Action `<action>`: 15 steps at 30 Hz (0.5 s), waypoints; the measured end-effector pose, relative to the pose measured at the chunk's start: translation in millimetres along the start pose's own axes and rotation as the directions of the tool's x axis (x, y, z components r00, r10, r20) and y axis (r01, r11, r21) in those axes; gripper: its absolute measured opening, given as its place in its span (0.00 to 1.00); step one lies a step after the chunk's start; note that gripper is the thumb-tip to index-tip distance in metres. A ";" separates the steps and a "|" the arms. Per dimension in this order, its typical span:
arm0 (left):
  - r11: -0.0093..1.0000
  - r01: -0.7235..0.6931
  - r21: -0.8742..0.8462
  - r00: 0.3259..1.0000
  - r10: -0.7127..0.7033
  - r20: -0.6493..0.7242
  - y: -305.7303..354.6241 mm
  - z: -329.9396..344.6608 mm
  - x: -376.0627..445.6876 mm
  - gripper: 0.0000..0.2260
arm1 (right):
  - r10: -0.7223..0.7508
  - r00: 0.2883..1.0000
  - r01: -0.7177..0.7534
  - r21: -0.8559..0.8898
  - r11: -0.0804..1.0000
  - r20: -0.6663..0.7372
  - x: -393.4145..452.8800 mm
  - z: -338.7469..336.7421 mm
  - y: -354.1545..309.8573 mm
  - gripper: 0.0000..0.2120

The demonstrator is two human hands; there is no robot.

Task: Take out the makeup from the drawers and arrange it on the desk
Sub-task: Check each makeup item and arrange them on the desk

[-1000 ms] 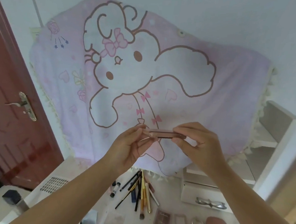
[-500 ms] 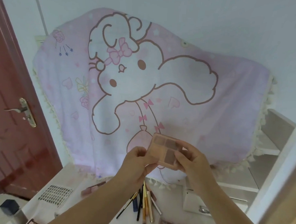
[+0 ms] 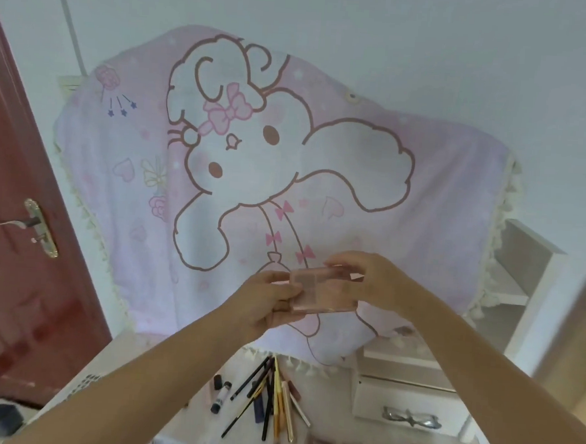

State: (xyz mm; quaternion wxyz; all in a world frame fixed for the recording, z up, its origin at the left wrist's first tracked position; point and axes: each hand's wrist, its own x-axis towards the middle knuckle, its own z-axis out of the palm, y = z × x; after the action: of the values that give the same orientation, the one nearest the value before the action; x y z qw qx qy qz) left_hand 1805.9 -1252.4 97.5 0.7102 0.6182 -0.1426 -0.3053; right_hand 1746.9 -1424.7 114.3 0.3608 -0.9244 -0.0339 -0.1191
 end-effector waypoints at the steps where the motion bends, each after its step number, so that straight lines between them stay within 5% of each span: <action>1: 1.000 -0.023 0.004 1.000 0.023 -0.001 5.8 1.2 2.2 0.09 | -0.029 0.997 0.034 -0.068 0.997 0.065 0.4 -3.1 -3.6 0.18; 4: 0.997 -0.070 0.018 0.996 0.069 0.048 21.2 4.5 4.2 0.05 | -0.046 0.994 0.054 -0.080 0.995 0.103 -1.0 -12.6 -12.2 0.19; 7: 0.992 -0.128 0.015 0.974 0.123 0.190 29.9 5.3 -0.1 0.02 | -0.003 0.998 -0.004 0.107 0.994 0.063 -1.6 -20.9 -16.2 0.11; 11: 0.956 -0.217 0.196 0.973 0.196 0.118 26.4 2.1 2.7 0.24 | -0.008 0.998 -0.005 0.213 0.977 0.056 -4.8 -21.2 -20.1 0.07; 15: 0.937 -0.284 0.201 0.957 0.265 0.114 21.8 -0.6 4.9 0.23 | -0.020 0.999 0.009 0.210 0.978 0.048 -5.3 -18.2 -19.3 0.08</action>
State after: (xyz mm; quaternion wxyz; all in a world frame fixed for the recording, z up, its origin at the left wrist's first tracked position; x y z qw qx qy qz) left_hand 1815.6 -1253.8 117.6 0.6678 0.6520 -0.2898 -0.2118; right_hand 1735.3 -1422.7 138.7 0.4542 -0.8837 -0.0621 -0.0942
